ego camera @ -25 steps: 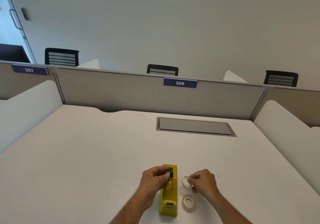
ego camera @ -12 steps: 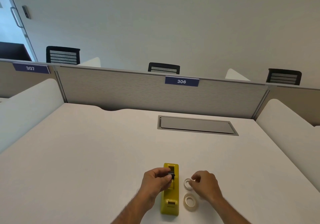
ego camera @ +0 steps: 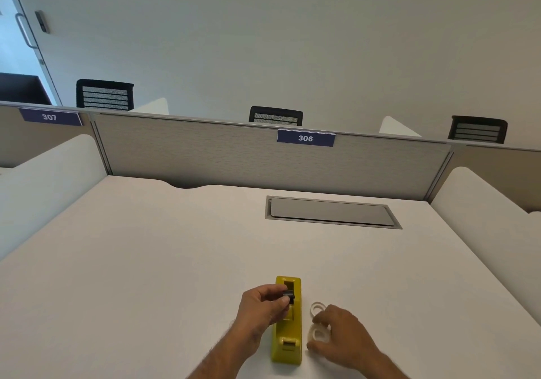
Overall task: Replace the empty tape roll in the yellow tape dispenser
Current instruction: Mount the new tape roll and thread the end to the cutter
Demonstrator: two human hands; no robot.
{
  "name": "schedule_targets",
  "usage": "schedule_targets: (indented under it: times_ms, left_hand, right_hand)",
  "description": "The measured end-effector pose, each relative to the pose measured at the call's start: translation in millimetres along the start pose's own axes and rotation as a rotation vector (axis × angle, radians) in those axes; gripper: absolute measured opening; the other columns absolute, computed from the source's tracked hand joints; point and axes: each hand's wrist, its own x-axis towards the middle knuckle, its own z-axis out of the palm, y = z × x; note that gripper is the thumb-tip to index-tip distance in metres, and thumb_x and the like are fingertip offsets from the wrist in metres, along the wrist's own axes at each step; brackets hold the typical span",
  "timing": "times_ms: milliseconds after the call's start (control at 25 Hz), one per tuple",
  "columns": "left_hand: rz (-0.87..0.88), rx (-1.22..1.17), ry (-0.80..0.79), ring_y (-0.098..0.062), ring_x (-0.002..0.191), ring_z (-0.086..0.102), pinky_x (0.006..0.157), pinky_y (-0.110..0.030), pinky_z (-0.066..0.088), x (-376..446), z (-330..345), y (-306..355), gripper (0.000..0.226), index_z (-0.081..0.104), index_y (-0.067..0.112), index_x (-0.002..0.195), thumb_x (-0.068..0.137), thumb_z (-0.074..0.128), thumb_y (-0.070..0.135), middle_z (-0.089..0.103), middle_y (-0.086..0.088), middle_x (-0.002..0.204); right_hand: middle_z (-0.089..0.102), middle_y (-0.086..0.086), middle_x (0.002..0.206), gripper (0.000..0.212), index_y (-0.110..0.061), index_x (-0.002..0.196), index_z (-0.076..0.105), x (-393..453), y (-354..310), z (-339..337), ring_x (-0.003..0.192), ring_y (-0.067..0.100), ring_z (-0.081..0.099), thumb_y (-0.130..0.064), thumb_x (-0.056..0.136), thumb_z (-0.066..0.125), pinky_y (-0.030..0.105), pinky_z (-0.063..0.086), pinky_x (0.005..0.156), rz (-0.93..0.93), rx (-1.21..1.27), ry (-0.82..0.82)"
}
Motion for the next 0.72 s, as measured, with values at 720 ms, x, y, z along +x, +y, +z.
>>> schedule_targets:
  times_ms: [720]
  left_hand:
    - [0.147,0.029,-0.089,-0.023,0.089,0.076,0.075,-0.030,0.062,-16.3,5.5,9.9,0.025,0.079,0.019,0.097,0.083,0.074,-0.001,0.081,-0.002,0.093]
  right_hand:
    - [0.077,0.018,0.101,0.056,-0.012,0.111,0.073,4.1,-32.1,-22.7,0.095,0.037,0.073,-0.016,0.058,0.091,0.041,0.062,0.079,-0.080,1.210,0.032]
